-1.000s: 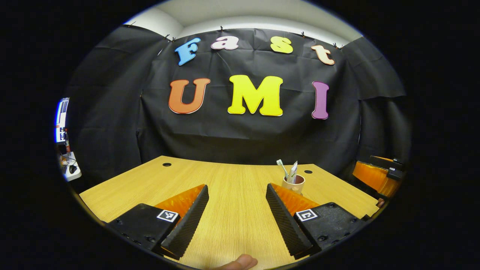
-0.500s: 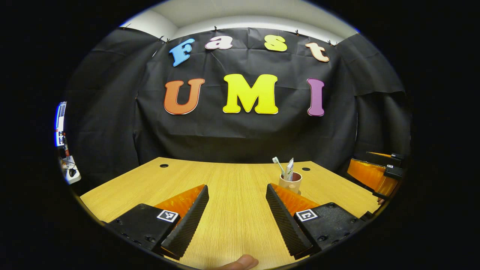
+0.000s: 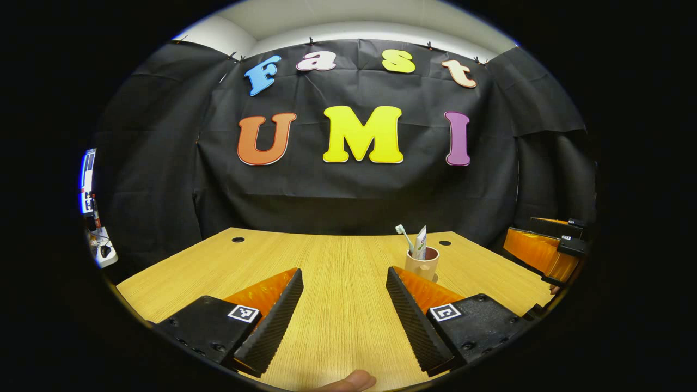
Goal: Put the toothbrush and toothpaste on the desktop into the cup, then pick up the cup and place it on the coaster on the desktop.
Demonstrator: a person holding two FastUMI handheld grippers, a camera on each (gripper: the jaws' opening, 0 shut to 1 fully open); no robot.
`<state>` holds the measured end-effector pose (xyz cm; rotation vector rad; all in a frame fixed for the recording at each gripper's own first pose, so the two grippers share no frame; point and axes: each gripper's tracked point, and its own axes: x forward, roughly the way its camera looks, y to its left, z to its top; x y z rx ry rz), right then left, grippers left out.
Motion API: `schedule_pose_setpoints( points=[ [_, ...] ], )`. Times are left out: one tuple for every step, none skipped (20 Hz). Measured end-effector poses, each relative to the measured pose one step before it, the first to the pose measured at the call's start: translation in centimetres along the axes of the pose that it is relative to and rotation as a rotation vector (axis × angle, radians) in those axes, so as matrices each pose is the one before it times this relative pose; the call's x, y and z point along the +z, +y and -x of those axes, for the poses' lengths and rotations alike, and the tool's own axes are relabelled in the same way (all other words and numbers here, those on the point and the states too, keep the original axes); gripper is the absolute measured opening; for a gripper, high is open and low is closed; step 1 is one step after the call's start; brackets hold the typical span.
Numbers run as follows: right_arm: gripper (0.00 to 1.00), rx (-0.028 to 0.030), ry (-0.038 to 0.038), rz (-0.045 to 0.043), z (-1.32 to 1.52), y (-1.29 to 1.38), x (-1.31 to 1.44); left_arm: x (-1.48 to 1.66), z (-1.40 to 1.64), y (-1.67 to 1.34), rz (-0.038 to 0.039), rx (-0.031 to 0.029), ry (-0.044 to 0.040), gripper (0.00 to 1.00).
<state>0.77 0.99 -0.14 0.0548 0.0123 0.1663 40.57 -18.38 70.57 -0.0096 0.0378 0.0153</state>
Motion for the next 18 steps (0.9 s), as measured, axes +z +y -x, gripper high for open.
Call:
schedule_pose_setpoints(
  points=[
    [0.97, 0.0004, 0.00023, 0.00094, -0.038, -0.048, -0.051, -0.084, 0.052, -0.1, 0.00286, -0.00506, 0.00063, 0.98],
    [0.97, 0.00203, 0.00084, 0.00118, 0.032, 0.055, -0.026, 0.01, 0.008, -0.21, 0.00744, -0.00947, -0.00509, 0.98],
    [0.97, -0.00097, 0.0005, 0.00014, -0.033, -0.032, -0.008, -0.037, 0.155, 0.062, 0.00249, 0.00001, 0.00037, 0.98],
    [0.97, -0.00125, 0.00037, 0.00013, -0.009, -0.036, -0.022, -0.051, -0.036, 0.124, 0.00198, 0.00213, 0.00015, 0.98],
    [0.97, -0.00017, 0.00005, 0.00011, -0.035, 0.024, 0.01, -0.041, -0.084, -0.139, 0.00115, -0.00194, 0.00074, 0.98],
    [0.97, -0.00085, 0.00018, 0.00062, -0.035, -0.053, -0.019, -0.142, -0.085, 0.035, 0.00182, 0.00088, 0.00173, 0.98],
    [0.97, -0.00097, 0.00006, 0.00077, 0.008, -0.054, -0.022, -0.033, 0.018, 0.052, 0.00086, -0.00083, 0.00239, 0.98],
    [0.97, -0.0004, 0.00014, 0.00035, -0.042, 0.024, 0.058, -0.122, -0.064, -0.011, 0.00119, -0.00179, 0.004, 0.98],
    [0.97, -0.00135, -0.00004, -0.0008, -0.1, -0.093, -0.019, -0.375, -0.101, -0.178, 0.00484, -0.00381, 0.00755, 0.98],
    [0.97, -0.00022, 0.0001, -0.00025, 0.044, -0.055, -0.034, -0.048, -0.015, 0.016, 0.0012, 0.00053, 0.00083, 0.98],
    [0.97, 0.00038, -0.00023, 0.00015, 0.009, 0.034, -0.002, 0.0, -0.009, 0.109, -0.00108, 0.00374, -0.00115, 0.98],
    [0.97, -0.00099, 0.00259, 0.00078, -0.042, -0.029, -0.059, 0.005, 0.046, 0.279, -0.00547, 0.01414, -0.00271, 0.98],
    [0.97, 0.00009, 0.00094, 0.00094, -0.023, -0.013, -0.096, -0.018, -0.102, 0.221, -0.00846, 0.00993, -0.00394, 0.98],
    [0.97, 0.00085, 0.00068, 0.0019, -0.003, 0.079, -0.048, -0.167, 0.025, 0.084, -0.01033, 0.00438, -0.00177, 0.98],
    [0.95, -0.00016, 0.00247, 0.00181, -0.03, 0.026, -0.033, -0.272, -0.001, 0.029, -0.01022, 0.00369, 0.00465, 0.98],
    [0.95, 0.00109, 0.00191, 0.00219, -0.008, 0.078, -0.107, -0.13, -0.075, 0.032, -0.00694, 0.00608, 0.00147, 0.98],
    [0.95, 0.00173, 0.00254, 0.00383, 0.018, 0.087, -0.059, -0.095, -0.021, 0.009, -0.00402, 0.00213, 0.0014, 0.98],
    [0.95, 0.00102, 0.00096, 0.00383, -0.029, 0.093, -0.074, -0.194, 0.025, -0.151, -0.00172, -0.00064, 0.00353, 0.98]
  ],
)
